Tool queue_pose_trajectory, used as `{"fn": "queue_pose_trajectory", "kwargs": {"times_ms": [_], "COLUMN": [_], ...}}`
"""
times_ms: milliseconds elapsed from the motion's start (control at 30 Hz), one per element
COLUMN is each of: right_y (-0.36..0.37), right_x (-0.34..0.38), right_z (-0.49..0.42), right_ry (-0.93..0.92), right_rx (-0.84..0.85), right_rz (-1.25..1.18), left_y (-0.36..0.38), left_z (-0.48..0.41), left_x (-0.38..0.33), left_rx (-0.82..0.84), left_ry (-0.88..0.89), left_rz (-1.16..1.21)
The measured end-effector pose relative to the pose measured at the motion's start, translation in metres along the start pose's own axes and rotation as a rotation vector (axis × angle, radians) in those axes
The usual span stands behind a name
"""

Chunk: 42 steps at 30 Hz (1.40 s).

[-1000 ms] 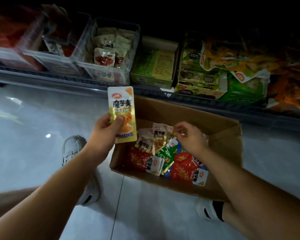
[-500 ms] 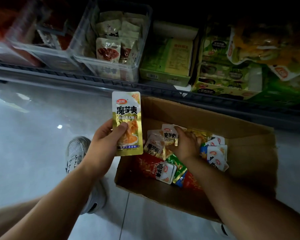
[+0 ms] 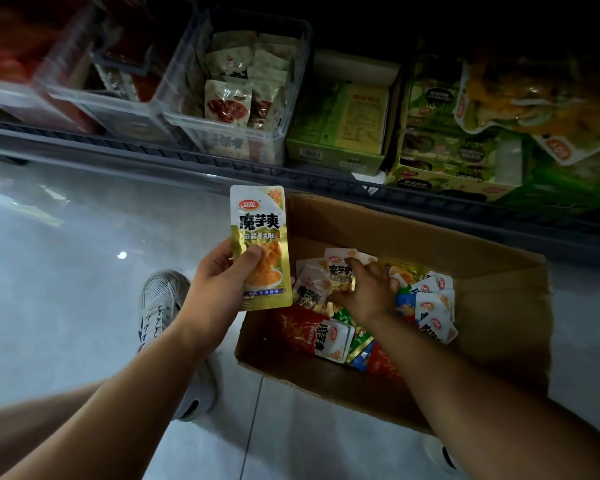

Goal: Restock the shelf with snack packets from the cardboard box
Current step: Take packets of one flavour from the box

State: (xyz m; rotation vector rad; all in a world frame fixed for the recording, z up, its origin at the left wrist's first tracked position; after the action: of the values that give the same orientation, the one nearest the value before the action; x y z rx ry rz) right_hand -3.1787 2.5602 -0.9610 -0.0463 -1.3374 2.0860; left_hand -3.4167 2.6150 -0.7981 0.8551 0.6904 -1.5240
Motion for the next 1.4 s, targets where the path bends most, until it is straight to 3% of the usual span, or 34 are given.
{"fn": "queue_pose_trajectory", "kwargs": {"times_ms": [200, 367, 633, 800, 1000, 1100, 1167, 1233, 1400], "right_y": [0.008, -0.006, -0.106, -0.161, -0.176, -0.165, -0.150, -0.118, -0.026], "right_x": [0.001, -0.007, 0.012, 0.043, 0.112, 0.119, 0.103, 0.074, 0.016], "right_z": [-0.007, -0.003, 0.061, 0.097, 0.117, 0.107, 0.090, 0.070, 0.047], "right_ry": [-0.012, -0.027, -0.154, -0.213, -0.344, -0.314, -0.273, -0.234, -0.178], "right_rx": [-0.017, -0.001, -0.177, -0.189, -0.065, -0.022, -0.030, 0.015, 0.247], "right_rz": [-0.073, -0.306, -0.459, -0.735, -0.868, -0.910, -0.773, -0.479, -0.165], "left_y": [0.002, 0.004, 0.008, 0.015, 0.030, 0.014, -0.008, -0.025, -0.032], "left_z": [-0.003, -0.003, 0.005, 0.015, 0.037, 0.030, 0.022, 0.015, 0.004], "left_x": [-0.001, -0.004, -0.008, -0.013, -0.012, -0.015, -0.018, -0.019, -0.008], "left_rx": [0.011, 0.013, 0.041, 0.097, 0.262, 0.178, 0.046, -0.023, -0.049], "left_ry": [0.036, 0.046, 0.036, 0.047, 0.007, 0.062, 0.082, 0.084, 0.063], "left_rz": [-0.030, -0.049, -0.031, -0.009, 0.093, 0.083, 0.113, 0.133, 0.157]}}
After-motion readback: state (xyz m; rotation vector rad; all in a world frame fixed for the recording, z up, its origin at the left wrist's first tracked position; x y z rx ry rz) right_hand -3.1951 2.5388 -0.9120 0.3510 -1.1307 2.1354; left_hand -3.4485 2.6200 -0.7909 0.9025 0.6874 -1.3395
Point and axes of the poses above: each hand's wrist, its own z-axis away from the middle knuckle, its own y-axis out of the palm, x = y × z, the point moved 7 cm from there along -z, towards the middle knuckle, and after that the axes turned 3 degrees about y, right-handed, at the moved point
